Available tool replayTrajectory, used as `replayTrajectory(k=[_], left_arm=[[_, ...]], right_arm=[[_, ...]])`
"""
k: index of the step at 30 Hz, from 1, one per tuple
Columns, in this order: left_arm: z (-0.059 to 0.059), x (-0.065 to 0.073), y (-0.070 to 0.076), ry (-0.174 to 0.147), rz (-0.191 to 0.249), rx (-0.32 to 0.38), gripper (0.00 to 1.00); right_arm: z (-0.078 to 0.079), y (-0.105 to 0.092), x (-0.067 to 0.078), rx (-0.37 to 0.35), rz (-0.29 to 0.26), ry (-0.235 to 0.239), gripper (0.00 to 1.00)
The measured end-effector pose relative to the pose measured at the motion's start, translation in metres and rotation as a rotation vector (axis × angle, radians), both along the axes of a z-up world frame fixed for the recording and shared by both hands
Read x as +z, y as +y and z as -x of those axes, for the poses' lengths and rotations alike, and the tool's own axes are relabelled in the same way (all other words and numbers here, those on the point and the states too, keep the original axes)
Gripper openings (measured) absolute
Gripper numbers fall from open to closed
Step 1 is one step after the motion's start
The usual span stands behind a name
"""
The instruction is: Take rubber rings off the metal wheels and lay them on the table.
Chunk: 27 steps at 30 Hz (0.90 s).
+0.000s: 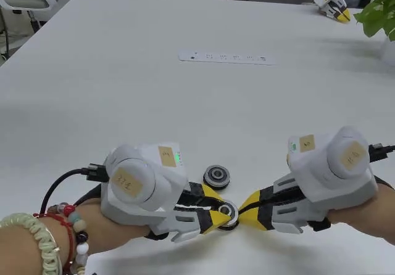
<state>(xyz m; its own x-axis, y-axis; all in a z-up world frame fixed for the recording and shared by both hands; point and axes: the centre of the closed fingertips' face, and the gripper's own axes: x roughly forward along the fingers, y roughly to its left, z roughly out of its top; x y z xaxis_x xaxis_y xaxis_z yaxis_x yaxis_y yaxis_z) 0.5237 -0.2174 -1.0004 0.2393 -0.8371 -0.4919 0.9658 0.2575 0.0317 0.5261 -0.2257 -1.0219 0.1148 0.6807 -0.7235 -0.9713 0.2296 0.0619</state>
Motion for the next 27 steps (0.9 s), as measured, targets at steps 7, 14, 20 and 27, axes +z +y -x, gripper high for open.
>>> replayTrajectory(k=[7, 14, 20, 27], left_arm=[[0.0, -0.0004, 0.0004, -0.005, -0.007, -0.003, 0.13], [-0.0005, -0.0008, 0.001, -0.007, -0.008, 0.0, 0.13], [-0.0005, -0.0009, 0.0007, -0.01, -0.007, -0.002, 0.13], [-0.0011, -0.0008, 0.0011, 0.006, 0.027, 0.004, 0.13]], right_arm=[[-0.0039, -0.002, 0.0008, -0.116, -0.013, 0.084, 0.0], [-0.0073, -0.0032, 0.0049, -0.197, -0.058, 0.169, 0.0], [-0.0081, -0.0041, 0.005, -0.264, -0.117, 0.269, 0.0], [-0.0078, -0.0046, 0.0066, -0.285, -0.167, 0.319, 0.0]])
